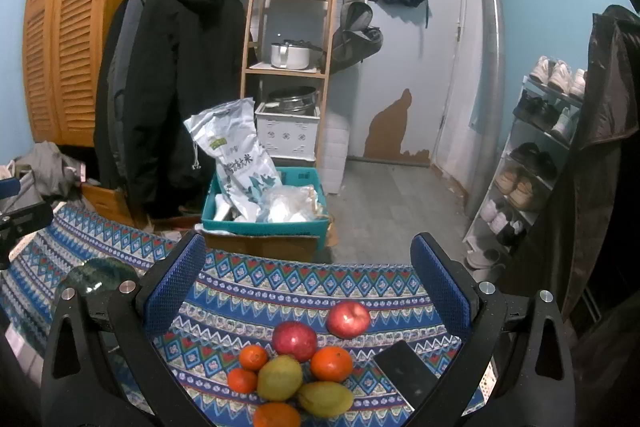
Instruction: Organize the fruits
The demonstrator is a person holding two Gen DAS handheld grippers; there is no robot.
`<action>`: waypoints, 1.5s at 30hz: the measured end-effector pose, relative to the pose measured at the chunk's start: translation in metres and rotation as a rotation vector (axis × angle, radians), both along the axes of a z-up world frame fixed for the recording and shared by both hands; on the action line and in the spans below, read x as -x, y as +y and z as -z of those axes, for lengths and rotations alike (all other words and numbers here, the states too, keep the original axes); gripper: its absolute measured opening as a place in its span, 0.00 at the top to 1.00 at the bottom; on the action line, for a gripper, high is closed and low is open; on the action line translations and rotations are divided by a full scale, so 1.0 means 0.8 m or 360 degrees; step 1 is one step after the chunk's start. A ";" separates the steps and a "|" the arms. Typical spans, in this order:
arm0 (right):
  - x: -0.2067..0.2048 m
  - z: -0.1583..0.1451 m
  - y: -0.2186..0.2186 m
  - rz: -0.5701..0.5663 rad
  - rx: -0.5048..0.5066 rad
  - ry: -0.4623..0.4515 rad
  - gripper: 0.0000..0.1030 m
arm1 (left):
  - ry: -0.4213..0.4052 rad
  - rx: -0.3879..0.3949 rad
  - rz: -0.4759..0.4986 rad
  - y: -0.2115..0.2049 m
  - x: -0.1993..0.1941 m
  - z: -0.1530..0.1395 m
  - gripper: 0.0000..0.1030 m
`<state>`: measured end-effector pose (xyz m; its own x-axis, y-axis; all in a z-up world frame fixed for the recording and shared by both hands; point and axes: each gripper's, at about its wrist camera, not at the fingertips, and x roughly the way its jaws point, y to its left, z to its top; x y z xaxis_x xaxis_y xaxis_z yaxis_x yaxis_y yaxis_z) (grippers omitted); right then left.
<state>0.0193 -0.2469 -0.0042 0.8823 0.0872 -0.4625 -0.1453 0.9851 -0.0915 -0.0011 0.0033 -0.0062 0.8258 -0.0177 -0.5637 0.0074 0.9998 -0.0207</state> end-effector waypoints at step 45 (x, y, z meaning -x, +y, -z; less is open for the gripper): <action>0.000 -0.003 0.002 -0.0003 -0.0006 -0.0001 0.03 | 0.0000 0.0028 -0.0006 0.005 0.001 -0.003 0.01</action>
